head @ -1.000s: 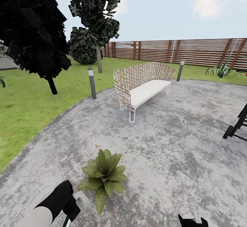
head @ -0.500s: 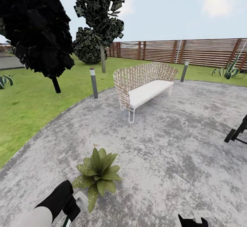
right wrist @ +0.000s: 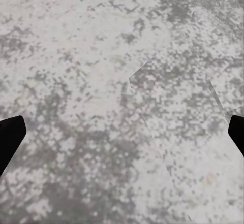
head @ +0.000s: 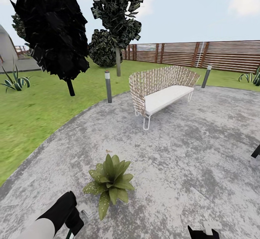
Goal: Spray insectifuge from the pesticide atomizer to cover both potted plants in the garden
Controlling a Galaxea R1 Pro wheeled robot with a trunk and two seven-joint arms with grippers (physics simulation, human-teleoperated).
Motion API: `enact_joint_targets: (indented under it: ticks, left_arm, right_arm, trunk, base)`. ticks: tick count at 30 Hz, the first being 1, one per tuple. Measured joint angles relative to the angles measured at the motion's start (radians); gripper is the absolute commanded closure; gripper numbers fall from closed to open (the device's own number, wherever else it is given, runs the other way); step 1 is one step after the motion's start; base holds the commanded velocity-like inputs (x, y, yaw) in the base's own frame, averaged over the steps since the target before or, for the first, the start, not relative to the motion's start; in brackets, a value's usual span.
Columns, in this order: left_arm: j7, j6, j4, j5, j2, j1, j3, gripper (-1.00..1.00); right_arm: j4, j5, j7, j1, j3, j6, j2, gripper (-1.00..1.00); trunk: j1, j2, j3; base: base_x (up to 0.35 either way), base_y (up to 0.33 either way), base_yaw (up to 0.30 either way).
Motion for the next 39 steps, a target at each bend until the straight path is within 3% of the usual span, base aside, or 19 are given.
enact_joint_targets:
  ticks: [8,31,35,39]
  left_arm:
    - [0.000,-0.001,-0.001,0.001,-0.001,0.000,0.001,1.00]
    - [0.002,-0.001,-0.005,-0.001,0.004,0.000,0.003,1.00]
    - [0.003,-0.004,-0.010,-0.009,0.011,0.057,-0.001,1.00]
    - [0.003,-0.004,-0.015,-0.009,0.011,0.068,-0.001,1.00]
  right_arm:
    - [0.000,0.000,-0.001,0.001,0.000,-0.001,-0.004,-1.00]
    - [0.000,0.000,-0.001,0.000,0.000,-0.001,-0.001,-1.00]
    - [0.000,0.000,-0.001,0.000,0.000,-0.001,0.000,-1.00]
    - [0.000,0.000,-0.001,0.000,0.000,0.000,0.000,-1.00]
  trunk:
    - [0.000,0.000,0.000]
    - [0.000,0.000,0.000]
    - [0.000,0.000,0.000]
    - [0.000,0.000,0.000]
  base:
    - [0.000,-0.182,0.000]
    - [0.094,-0.005,0.008]
    - [0.000,0.000,0.235]
    - [0.000,0.000,0.073]
